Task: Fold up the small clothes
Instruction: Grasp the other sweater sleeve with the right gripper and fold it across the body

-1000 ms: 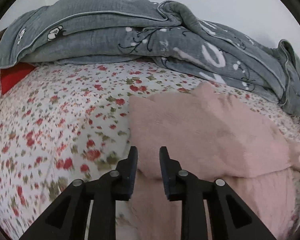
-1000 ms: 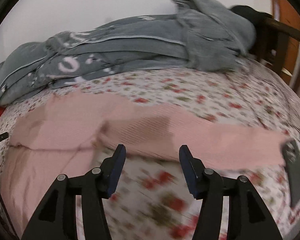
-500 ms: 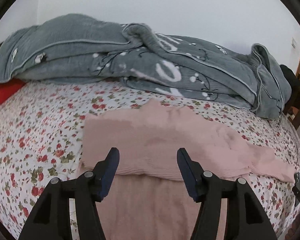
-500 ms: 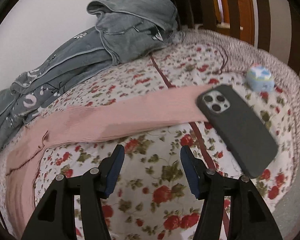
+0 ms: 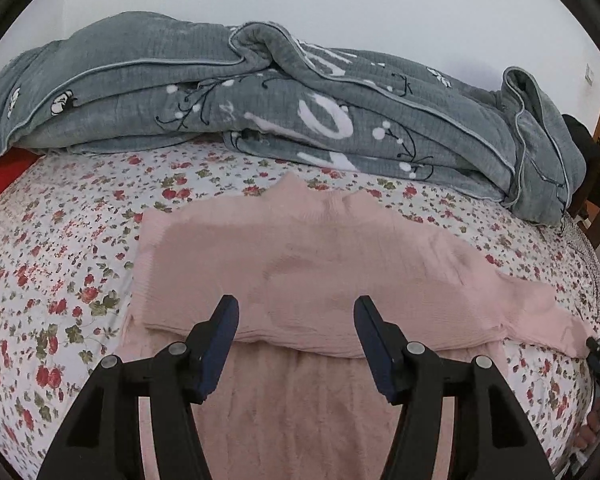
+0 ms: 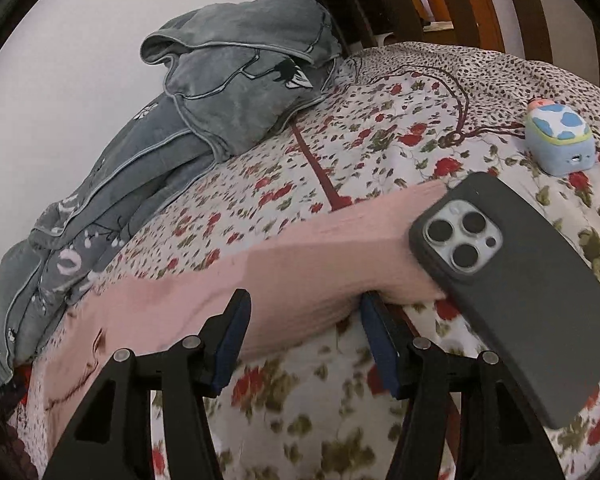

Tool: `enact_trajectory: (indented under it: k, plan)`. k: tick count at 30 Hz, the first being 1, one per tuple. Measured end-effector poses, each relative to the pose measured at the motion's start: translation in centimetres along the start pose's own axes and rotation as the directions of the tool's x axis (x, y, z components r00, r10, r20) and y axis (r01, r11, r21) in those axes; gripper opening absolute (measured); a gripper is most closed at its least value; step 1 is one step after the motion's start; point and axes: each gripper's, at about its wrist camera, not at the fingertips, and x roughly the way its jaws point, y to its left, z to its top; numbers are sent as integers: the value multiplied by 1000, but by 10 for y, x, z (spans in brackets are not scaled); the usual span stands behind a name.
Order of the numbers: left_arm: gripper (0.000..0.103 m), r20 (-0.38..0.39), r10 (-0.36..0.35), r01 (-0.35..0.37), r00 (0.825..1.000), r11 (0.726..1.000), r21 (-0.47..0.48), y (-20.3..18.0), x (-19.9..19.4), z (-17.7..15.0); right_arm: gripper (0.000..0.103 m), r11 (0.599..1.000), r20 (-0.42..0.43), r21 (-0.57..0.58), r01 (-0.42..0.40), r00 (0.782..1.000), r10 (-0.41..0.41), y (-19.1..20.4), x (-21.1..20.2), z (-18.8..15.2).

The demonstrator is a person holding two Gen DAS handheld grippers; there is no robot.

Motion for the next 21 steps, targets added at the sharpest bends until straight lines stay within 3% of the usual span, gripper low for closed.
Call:
enact_trajectory:
  k: [3,7,15,21]
  plan:
    - [58,1,-2,2,1000,1000,-2,7,-2,-2,25,999,5,-24,35,999,-35,-2,6,9]
    - [58,9,-4,4,1000,1000,-25,19,-7,-2,10,999,14,-38,36,999,-36,0,4,21]
    - [58,23,-5,6,1000,998,-60,46,-23,-1,5,988,110,-149,31,994,-14,57,-28,44]
    - [58,40,13,-8,999,995,-103,84,-39,0,5,968,135,-249,-7,990,42,129,-47,41]
